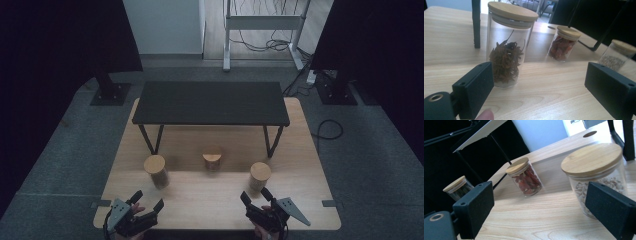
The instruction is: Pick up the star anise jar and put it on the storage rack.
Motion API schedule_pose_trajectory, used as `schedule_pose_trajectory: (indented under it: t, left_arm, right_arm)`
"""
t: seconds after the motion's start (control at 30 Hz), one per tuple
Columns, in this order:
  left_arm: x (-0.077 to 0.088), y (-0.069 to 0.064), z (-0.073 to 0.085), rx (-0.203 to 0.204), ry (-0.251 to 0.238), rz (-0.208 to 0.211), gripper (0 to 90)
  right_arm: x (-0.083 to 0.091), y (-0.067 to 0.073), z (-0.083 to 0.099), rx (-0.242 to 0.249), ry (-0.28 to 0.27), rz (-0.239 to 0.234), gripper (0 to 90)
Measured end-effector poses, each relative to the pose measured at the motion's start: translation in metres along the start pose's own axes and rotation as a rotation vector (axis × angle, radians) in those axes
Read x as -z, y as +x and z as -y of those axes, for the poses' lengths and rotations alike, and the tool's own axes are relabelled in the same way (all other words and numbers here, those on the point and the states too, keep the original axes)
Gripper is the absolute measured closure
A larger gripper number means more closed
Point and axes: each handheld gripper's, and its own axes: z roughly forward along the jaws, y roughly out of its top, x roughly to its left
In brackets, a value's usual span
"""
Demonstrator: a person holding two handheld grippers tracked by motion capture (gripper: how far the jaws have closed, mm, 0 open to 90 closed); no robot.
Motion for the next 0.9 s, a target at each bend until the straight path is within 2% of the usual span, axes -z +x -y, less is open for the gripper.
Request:
schedule_pose_trajectory:
  t: [0.1,0.2,0.27,0.33,0.4,0.53,0.77,0.9]
  left_arm:
    - [-0.001,-0.003,-0.001,-0.016,0.018,-0.011,2.6]
    - [-0.001,-0.006,-0.001,-0.026,0.027,-0.017,2.2]
    - [-0.001,-0.007,-0.001,-0.043,0.026,-0.014,2.9]
    - [-0.001,-0.007,-0.002,-0.059,0.031,-0.005,6.2]
    - [-0.001,-0.005,-0.002,-0.067,0.036,0.008,9.9]
    - [-0.001,-0.006,-0.002,-0.085,0.037,0.007,10.9]
    - [-0.002,-0.014,-0.004,-0.108,0.046,-0.043,7.0]
    - [-0.003,-0.013,-0.005,-0.110,0.058,-0.040,7.3]
  right_arm:
    - [0.002,-0.001,0.000,-0.010,-0.004,0.022,8.4]
    - [0.004,-0.002,-0.001,-0.045,-0.007,0.041,8.6]
    - [0.004,0.000,0.000,-0.051,-0.003,0.069,8.6]
    - [0.004,0.001,0.000,-0.058,0.001,0.074,8.7]
    - [0.004,0.003,0.001,-0.043,0.002,0.076,8.7]
    - [0.003,0.010,0.002,0.002,0.011,0.075,8.7]
    - [-0.001,0.017,0.002,0.083,0.038,0.071,8.6]
    - [-0.001,0.019,0.001,0.109,0.045,0.071,8.7]
